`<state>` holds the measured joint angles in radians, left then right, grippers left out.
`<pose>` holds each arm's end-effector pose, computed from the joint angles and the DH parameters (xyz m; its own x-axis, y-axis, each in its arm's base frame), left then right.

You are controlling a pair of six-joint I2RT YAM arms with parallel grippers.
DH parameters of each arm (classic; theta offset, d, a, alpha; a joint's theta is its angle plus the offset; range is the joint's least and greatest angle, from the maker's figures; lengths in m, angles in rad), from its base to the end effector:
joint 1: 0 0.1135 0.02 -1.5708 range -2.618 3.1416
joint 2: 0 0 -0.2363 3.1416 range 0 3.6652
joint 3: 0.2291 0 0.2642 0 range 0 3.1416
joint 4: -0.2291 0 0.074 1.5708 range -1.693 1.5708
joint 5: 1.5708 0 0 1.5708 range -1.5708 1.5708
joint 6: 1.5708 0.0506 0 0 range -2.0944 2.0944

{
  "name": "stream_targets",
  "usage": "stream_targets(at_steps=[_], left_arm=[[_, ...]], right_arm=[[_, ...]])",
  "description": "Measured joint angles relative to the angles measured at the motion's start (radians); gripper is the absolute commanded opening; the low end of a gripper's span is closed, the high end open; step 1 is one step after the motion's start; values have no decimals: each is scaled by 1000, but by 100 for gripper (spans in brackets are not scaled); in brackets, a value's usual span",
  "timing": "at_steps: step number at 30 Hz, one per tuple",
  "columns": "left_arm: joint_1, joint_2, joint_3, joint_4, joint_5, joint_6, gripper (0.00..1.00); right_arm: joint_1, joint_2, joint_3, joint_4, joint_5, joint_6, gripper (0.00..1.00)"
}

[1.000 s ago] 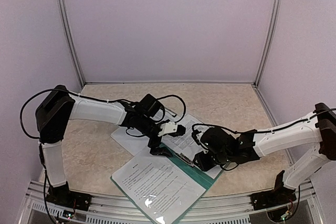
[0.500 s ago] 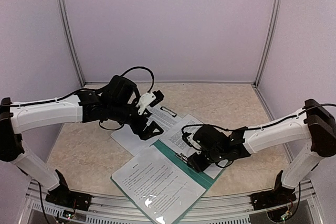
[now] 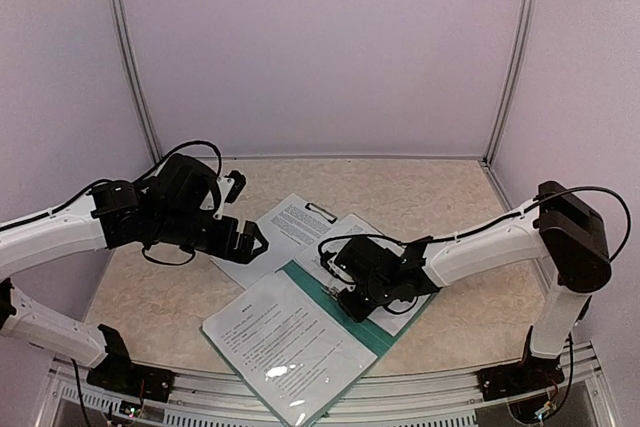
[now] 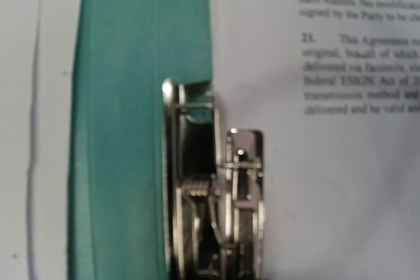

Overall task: Put the files into the folder
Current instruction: Move the folder with files to the center of the board.

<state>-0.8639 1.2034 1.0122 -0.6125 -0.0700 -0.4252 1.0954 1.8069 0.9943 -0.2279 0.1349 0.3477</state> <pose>0.1881 -0.2148 0.2544 -0.7258 0.2162 -0.6530 0.4694 0.8496 -0.2404 0.1702 0.3157 0.0906 -0.6608 -0.5459 -0.5151 -0.6645 0.7446 0.0633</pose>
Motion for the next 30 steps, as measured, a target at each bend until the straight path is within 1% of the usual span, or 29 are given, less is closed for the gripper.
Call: stream_targets(at_steps=[7,12,18,19,20,24,27,28,30], left_arm=[[-15,25,-26,-68,-70,-148,99],[-27,84,-23,-105,-155,-231,99],[-56,166,-16,-154,-253,-349,99],[-60,172,-16,-158,-262,-368,99],[-62,175,-17,-158,-267,-384,99],[-66,175,-31,-146,-280,-448,99],[-42,174,-48,-136,-267,-484,99],[-27,174,-52,-132,-256,-489,99],[19,174,-72,-99,-216,-496,99]], right_arm=[[4,9,18,-19,62,137,14],[-19,7,6,3,94,250,15],[-71,16,-12,89,128,367,14],[-78,22,-12,108,136,382,15],[-84,28,-11,127,146,397,19],[-97,46,-8,176,163,433,40],[-98,46,-10,196,158,443,54],[-98,43,-10,197,159,436,61],[-100,24,-14,189,162,422,78]])
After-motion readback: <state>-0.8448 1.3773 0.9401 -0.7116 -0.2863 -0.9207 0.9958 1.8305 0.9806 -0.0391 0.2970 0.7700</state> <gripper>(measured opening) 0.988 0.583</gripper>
